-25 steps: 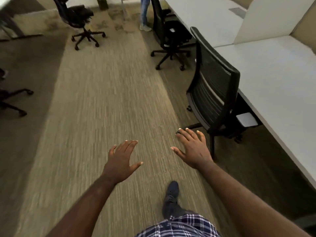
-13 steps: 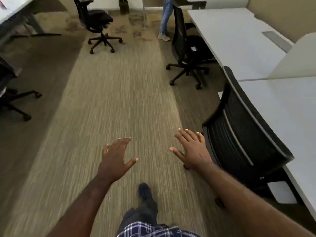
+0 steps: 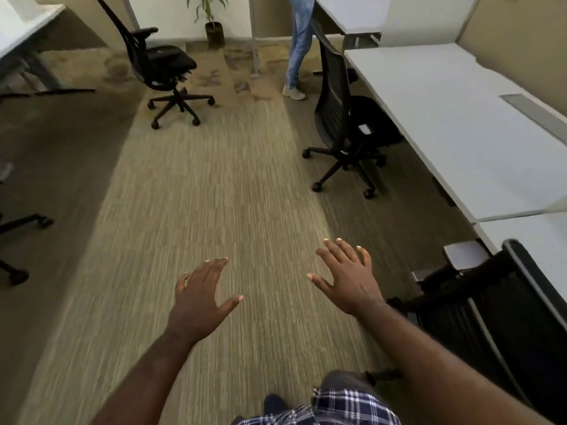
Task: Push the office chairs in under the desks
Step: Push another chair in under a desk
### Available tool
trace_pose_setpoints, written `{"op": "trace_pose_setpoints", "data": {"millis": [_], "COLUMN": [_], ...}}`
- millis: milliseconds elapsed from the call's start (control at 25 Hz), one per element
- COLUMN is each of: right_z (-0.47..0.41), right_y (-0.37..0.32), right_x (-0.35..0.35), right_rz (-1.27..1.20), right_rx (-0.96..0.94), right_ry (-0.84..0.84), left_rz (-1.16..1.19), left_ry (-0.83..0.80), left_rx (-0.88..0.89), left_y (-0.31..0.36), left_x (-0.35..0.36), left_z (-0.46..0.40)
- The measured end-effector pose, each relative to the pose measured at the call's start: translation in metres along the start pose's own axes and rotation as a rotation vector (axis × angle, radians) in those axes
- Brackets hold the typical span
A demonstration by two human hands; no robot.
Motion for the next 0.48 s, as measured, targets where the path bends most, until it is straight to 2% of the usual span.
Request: {"op": "trace_pose_setpoints", "data": {"millis": [240, 480], "right_z": [-0.158, -0.335], "right_y": [0.020, 0.070], "right_x": [0.001, -0.016], "right_rz": [-0.015, -0.035], "right_rx": [0.012, 0.035], "right_ry": [-0.012, 0.003], "left_rz": [-0.007, -0.015], "left_ry": [-0.021, -0.088], "left_rx": [0.036, 0.028], "left_y": [-0.030, -0.048], "left_x": [-0.007, -0.004], "left_z": [-0.156, -0.338]}}
Point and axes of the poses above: each hand's wrist, its own z-axis away from the middle knuckle, its own x-axis out of the palm, y = z × x, the point moved 4 cm from there along -z, towards the middle knuckle, and after that the axes turned 7 degrees about z, right-handed, at the moved point
